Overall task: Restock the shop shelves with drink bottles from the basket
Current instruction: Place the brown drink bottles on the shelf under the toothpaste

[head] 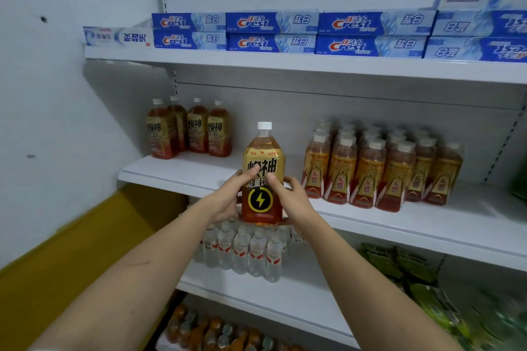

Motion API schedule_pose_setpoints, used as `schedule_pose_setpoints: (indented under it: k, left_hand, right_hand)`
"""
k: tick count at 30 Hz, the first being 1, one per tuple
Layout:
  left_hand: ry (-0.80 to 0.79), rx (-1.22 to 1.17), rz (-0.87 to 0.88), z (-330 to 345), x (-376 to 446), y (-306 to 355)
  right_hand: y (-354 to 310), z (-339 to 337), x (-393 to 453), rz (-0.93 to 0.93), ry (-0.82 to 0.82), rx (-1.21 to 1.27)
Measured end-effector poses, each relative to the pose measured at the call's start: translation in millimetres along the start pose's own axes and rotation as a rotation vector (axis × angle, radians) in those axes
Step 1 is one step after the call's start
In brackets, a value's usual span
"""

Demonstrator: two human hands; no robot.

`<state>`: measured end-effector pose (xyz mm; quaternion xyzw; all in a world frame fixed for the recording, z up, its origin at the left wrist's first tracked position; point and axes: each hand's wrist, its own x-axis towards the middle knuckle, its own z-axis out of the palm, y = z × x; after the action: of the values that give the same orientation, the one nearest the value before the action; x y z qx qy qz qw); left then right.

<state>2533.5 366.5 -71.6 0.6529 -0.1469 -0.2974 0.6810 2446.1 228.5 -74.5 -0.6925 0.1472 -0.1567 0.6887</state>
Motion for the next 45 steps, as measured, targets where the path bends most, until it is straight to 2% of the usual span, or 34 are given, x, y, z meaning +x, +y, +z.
schedule_pose_setpoints:
  k: [12, 25, 35, 45]
  left_hand:
    - [0.012, 0.041, 0.029, -85.2, 65.4, 22.0]
    - [-0.010, -0.157, 0.118, -202.8, 139.9, 14.1]
    - [0.127, -0.189, 0.255, -247.4, 177.8, 18.6]
    - [0.449, -0.118, 0.377, -256.7, 213.2, 16.7]
  right_hand:
    - [2.5, 66.2, 81.0, 0.009, -0.087, 0.042]
    - [31.3, 164.4, 177.9, -0.039, -0.146, 0.050]
    - [36.5, 212.4, 236.3, -0.169, -0.066, -0.031]
    - [65.5, 252.4, 278.9, -0.242, 0.035, -0.256]
